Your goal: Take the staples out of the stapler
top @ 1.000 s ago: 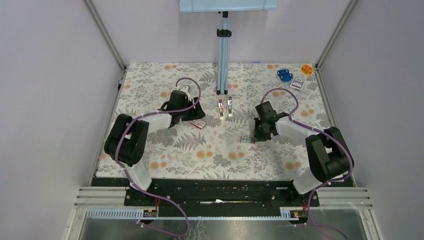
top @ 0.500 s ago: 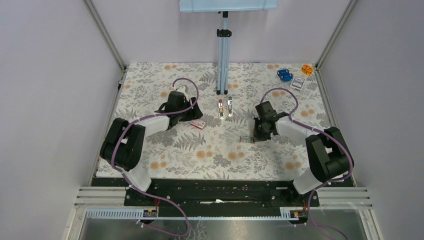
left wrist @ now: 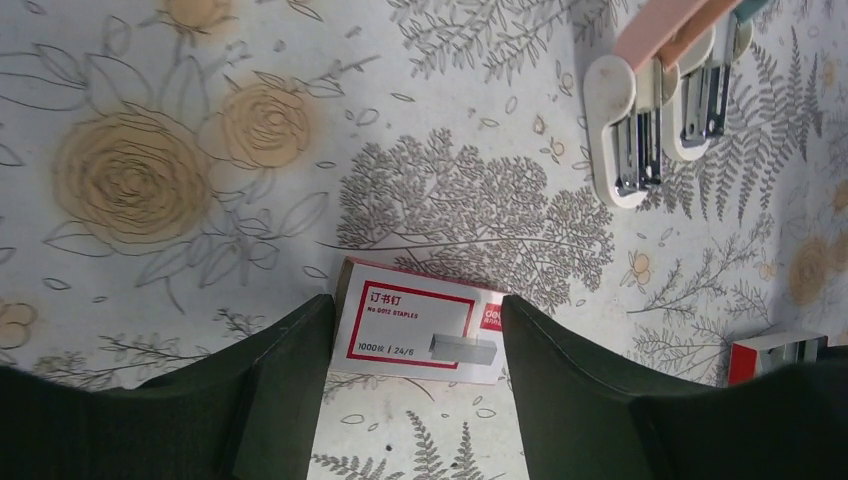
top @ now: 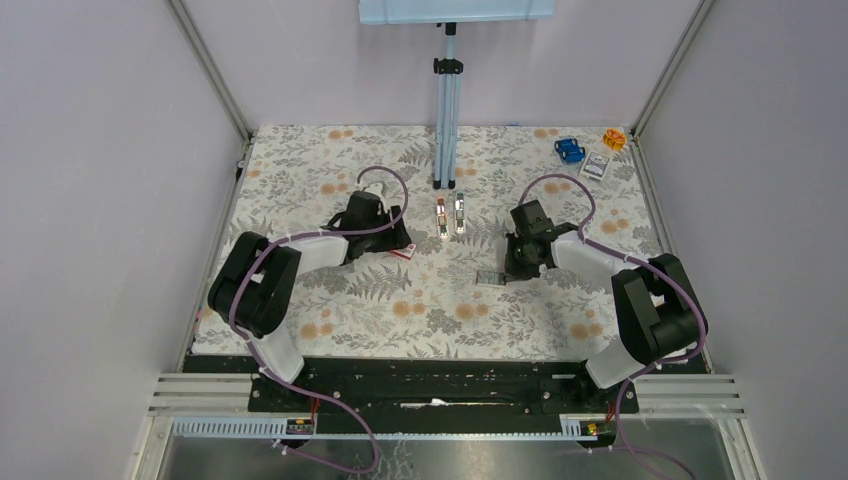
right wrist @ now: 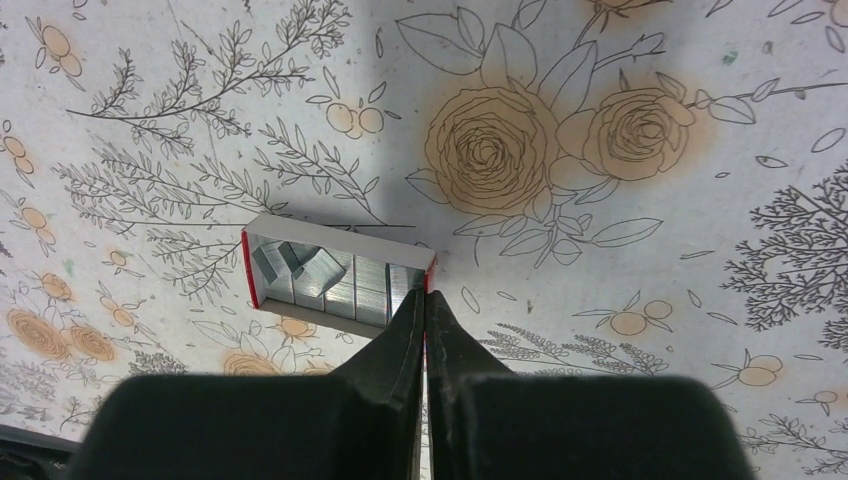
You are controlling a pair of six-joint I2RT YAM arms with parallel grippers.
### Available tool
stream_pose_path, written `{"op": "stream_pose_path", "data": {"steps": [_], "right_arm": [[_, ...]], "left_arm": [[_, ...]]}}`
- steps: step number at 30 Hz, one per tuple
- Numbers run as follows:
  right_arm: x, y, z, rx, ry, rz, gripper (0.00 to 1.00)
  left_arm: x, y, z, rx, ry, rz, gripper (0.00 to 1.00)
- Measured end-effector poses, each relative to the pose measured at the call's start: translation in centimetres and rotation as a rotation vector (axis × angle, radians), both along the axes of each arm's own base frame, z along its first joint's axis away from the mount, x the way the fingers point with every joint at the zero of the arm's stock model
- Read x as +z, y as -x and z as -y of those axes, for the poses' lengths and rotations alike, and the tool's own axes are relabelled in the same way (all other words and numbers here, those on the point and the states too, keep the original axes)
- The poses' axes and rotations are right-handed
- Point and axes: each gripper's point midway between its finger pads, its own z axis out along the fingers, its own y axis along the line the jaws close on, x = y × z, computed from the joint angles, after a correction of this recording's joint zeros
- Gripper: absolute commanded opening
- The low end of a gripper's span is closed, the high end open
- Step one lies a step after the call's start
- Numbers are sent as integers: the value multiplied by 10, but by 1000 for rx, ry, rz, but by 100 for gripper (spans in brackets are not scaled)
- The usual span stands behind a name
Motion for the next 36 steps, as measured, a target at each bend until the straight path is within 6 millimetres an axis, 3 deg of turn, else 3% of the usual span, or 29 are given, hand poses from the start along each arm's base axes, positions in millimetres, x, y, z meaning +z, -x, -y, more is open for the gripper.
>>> {"op": "stream_pose_path", "data": {"steps": [10, 20, 29, 36], "right_arm": [[0, -5, -21, 50, -31, -16, 0], [7, -36, -48, 76, -57, 27, 0], [-2, -44, -73, 112, -75, 12, 0], [2, -56, -89, 116, -91, 32, 0]], "left_arm": [[-1, 12, 20, -57, 4, -1, 65], [0, 23, 39, -104, 17, -1, 65], [0, 27, 46, -116, 28, -2, 64], [0, 30, 49, -127, 32, -5, 64]]}}
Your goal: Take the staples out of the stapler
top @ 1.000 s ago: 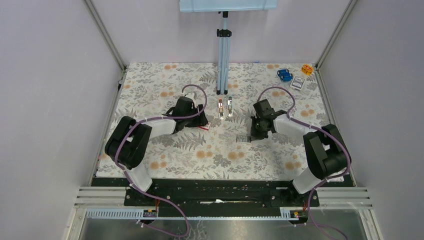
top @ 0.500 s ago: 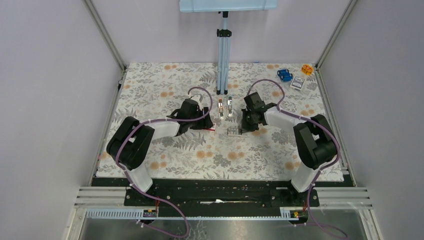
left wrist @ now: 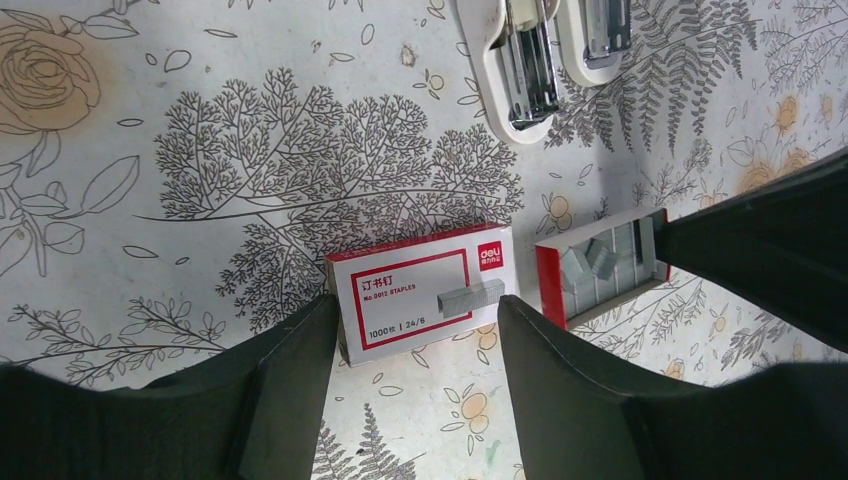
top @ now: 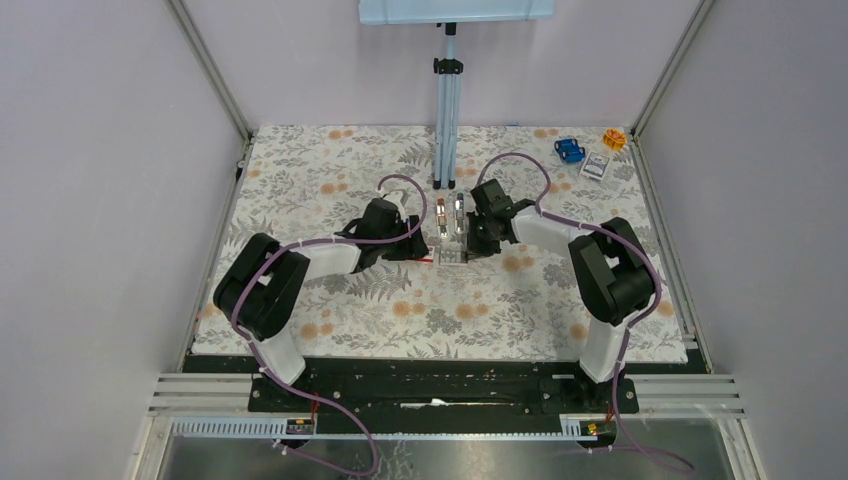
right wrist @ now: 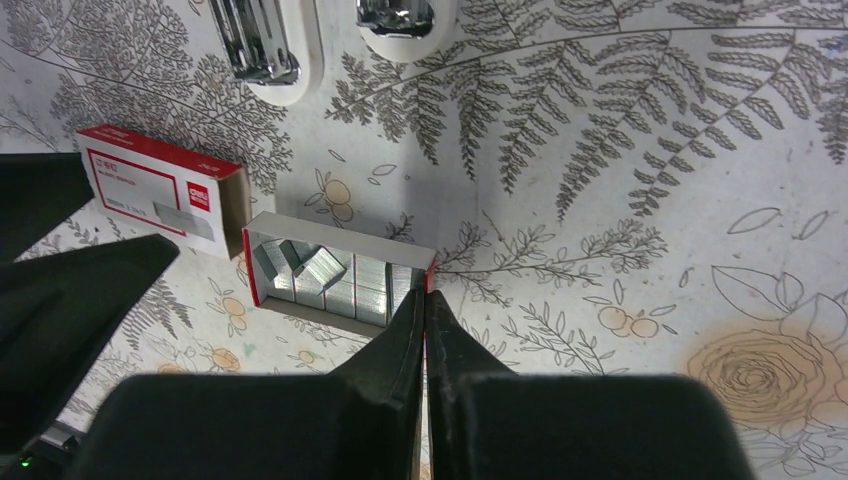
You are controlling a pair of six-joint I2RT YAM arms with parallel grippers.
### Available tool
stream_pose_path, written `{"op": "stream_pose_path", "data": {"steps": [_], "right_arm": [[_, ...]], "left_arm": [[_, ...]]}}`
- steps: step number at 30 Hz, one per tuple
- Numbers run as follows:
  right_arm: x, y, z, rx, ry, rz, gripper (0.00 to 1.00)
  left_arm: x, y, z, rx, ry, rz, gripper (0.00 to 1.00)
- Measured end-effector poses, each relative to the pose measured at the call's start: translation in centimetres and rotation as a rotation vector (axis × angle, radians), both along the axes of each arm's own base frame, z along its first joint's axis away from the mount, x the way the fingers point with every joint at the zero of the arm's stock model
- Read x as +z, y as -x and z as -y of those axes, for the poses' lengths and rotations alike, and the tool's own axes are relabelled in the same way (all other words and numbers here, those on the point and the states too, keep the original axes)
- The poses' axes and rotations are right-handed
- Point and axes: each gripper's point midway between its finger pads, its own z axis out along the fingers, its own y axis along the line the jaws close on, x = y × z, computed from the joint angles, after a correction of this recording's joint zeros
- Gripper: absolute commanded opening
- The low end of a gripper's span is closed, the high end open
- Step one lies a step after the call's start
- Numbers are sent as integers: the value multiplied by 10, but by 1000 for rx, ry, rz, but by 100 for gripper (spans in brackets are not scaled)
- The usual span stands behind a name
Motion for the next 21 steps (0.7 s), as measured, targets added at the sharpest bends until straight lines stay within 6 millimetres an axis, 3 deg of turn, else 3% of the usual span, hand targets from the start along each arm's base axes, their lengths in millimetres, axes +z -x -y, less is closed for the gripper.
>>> {"op": "stream_pose_path", "data": {"steps": [21], "right_arm": [[-5, -6, -13, -22, -13, -14, 0]], "left_arm": [[0, 3, 3, -15, 7, -5, 64]]}}
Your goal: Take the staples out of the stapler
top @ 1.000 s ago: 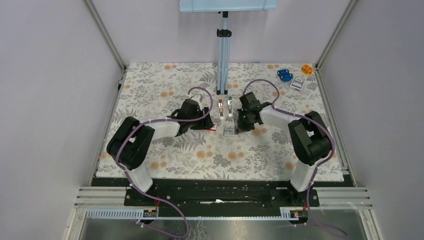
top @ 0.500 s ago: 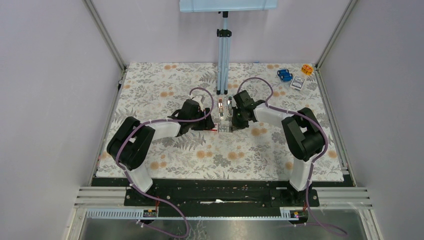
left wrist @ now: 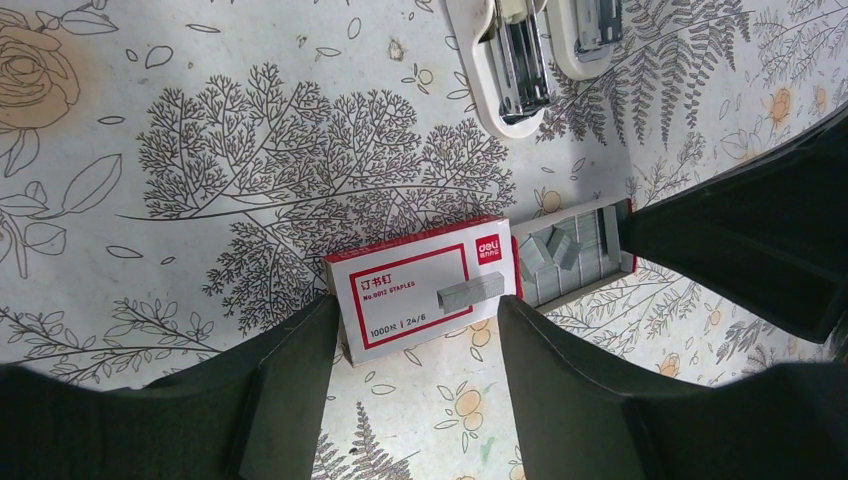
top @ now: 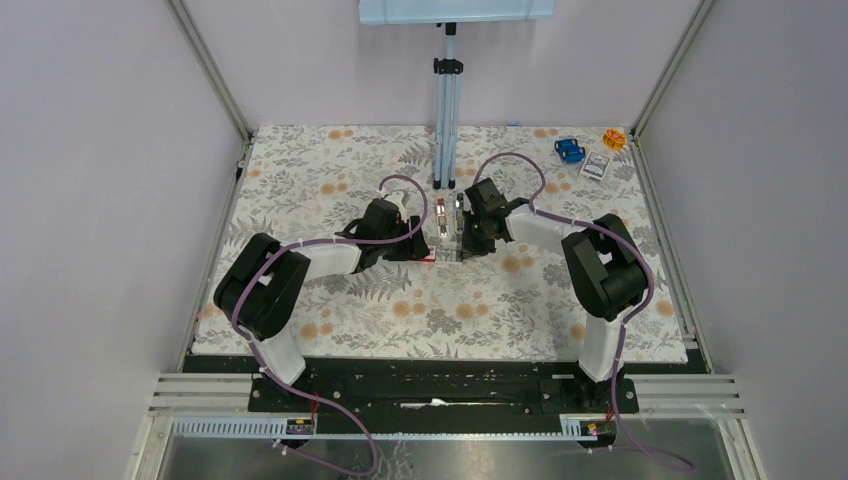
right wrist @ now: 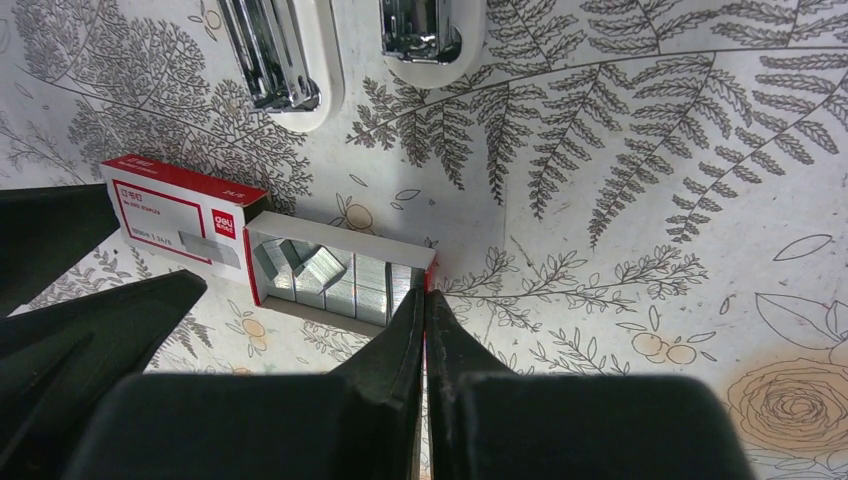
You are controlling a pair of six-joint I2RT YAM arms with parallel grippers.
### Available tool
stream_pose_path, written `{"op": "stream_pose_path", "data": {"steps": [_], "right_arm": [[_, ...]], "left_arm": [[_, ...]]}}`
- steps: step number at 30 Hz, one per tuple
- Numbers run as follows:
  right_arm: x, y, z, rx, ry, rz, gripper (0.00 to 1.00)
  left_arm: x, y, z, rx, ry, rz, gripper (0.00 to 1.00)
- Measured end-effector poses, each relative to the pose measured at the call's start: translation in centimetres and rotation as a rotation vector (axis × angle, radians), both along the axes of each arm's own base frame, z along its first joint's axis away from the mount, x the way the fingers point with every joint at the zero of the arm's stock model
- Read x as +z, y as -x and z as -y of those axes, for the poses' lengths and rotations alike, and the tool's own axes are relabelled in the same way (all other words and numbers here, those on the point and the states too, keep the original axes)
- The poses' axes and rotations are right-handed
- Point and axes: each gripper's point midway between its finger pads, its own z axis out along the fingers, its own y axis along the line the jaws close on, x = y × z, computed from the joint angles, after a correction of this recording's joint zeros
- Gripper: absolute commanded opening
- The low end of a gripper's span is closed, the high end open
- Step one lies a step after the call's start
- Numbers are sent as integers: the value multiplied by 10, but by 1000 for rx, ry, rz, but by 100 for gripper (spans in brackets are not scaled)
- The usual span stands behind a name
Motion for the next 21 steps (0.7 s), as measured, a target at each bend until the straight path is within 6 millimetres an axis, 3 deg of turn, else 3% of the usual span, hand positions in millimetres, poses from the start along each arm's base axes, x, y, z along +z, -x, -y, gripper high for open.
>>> {"op": "stream_pose_path", "data": {"steps": [21], "right_arm": [[1, -7, 5, -27, 31, 21, 0]], "left_arm": [[0, -1, 2, -2, 4, 7, 64]]}}
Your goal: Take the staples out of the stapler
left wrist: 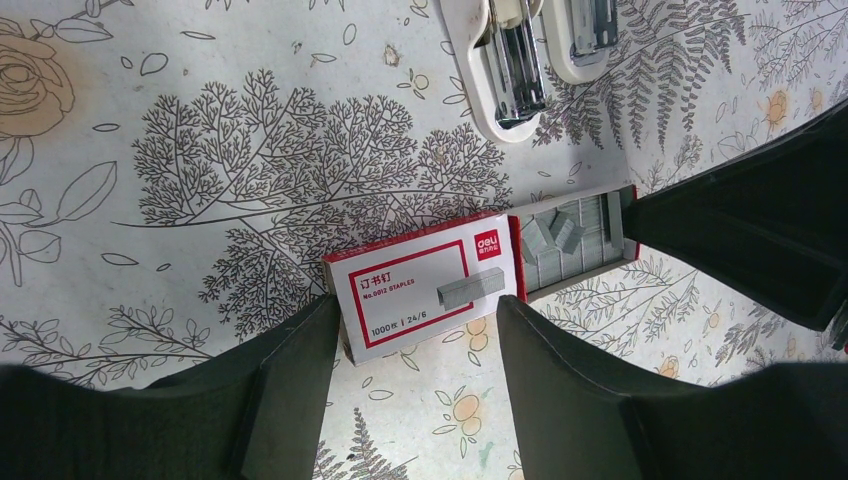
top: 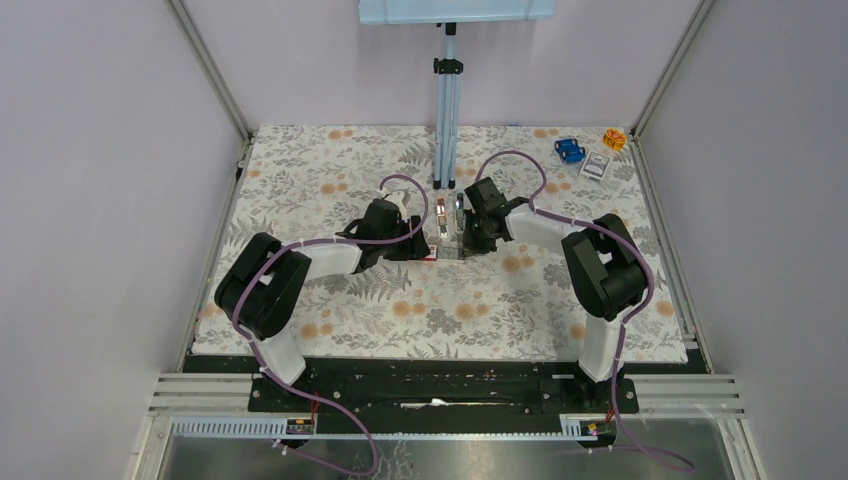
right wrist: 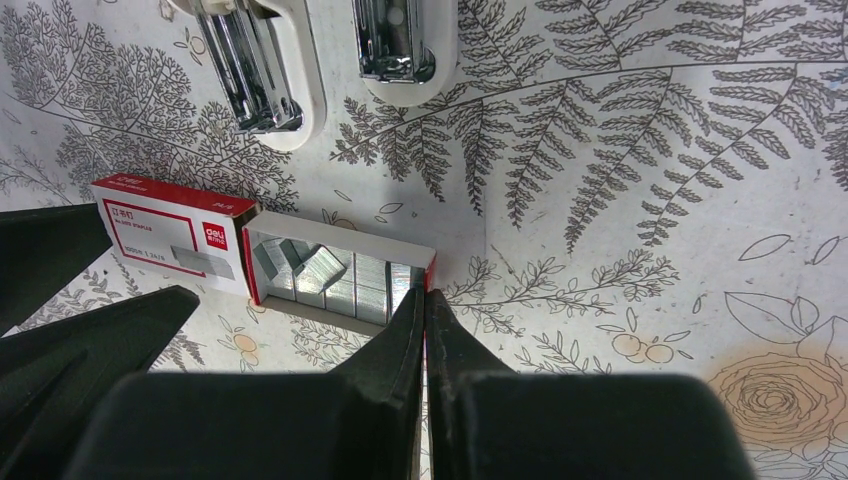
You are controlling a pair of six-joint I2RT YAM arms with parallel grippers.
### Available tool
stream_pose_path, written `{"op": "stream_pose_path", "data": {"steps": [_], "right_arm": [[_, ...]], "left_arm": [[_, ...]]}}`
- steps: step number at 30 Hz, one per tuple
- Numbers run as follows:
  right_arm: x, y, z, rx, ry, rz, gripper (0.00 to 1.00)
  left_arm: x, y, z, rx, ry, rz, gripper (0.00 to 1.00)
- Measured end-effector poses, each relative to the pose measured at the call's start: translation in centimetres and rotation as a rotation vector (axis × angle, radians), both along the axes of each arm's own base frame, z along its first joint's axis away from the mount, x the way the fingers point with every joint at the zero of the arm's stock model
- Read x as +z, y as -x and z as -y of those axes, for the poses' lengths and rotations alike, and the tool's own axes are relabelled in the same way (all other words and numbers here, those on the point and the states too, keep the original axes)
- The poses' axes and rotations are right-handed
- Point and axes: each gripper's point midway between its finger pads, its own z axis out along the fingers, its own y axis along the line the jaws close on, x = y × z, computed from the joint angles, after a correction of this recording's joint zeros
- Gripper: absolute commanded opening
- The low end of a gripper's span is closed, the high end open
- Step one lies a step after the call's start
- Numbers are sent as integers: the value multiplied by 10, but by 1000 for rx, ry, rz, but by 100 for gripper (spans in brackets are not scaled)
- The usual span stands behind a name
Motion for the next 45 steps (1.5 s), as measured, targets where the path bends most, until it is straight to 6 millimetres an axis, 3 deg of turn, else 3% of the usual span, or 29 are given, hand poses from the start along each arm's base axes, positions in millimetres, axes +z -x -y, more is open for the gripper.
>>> {"op": "stream_pose_path", "data": {"steps": [45], "right_arm": [[-3, -7, -9, 38, 9, 10, 0]], "left_arm": [[-1, -1, 2, -13, -4, 12, 64]]}}
